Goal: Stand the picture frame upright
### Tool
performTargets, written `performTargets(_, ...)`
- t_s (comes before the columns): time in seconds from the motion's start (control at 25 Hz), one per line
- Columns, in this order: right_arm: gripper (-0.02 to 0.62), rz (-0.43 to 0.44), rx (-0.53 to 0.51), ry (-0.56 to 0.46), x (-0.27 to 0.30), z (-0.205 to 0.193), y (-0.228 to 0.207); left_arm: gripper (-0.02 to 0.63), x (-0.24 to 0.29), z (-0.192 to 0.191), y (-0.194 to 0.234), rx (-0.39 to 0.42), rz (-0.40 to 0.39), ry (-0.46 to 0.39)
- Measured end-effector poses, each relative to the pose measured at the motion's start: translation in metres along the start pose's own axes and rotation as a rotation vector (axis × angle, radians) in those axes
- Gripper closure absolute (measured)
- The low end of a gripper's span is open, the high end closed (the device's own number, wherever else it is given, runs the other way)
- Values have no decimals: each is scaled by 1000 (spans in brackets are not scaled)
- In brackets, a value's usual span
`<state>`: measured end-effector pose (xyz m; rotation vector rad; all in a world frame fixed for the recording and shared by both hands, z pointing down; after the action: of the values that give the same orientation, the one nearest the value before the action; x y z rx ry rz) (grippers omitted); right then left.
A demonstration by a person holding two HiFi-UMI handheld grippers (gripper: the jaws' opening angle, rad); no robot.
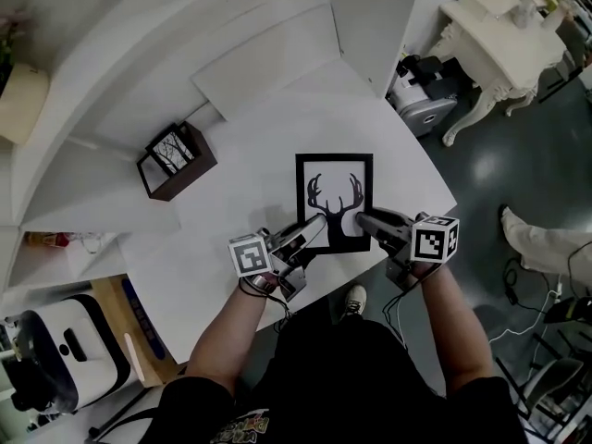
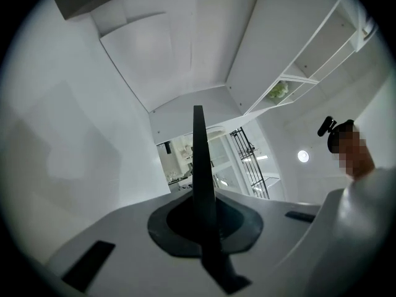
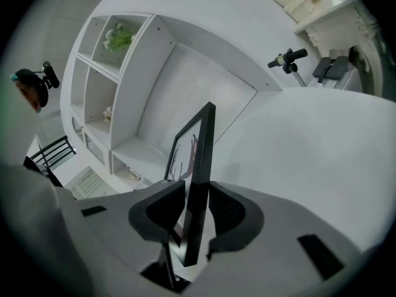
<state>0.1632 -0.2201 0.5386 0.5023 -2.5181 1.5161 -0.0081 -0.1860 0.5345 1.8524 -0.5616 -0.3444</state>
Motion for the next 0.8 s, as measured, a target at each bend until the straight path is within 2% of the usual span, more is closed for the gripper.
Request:
performTargets(0.28, 499, 62, -93, 32, -11, -2, 20, 592, -8, -13, -27, 77, -2, -25)
performTargets(0.8, 503, 104, -294, 126, -28, -15, 61, 591, -30, -47, -70, 237, 41, 20)
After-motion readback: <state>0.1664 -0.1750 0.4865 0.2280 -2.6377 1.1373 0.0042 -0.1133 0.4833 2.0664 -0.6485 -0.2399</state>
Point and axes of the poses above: the fingertips, and each gripper's own axes: x forward along the fingers, y to its left, z out of its top, the point moved 5 cm from there along -x, backward along the fingers, and after that the axes turned 5 degrees about y, right-handed, at the moved point
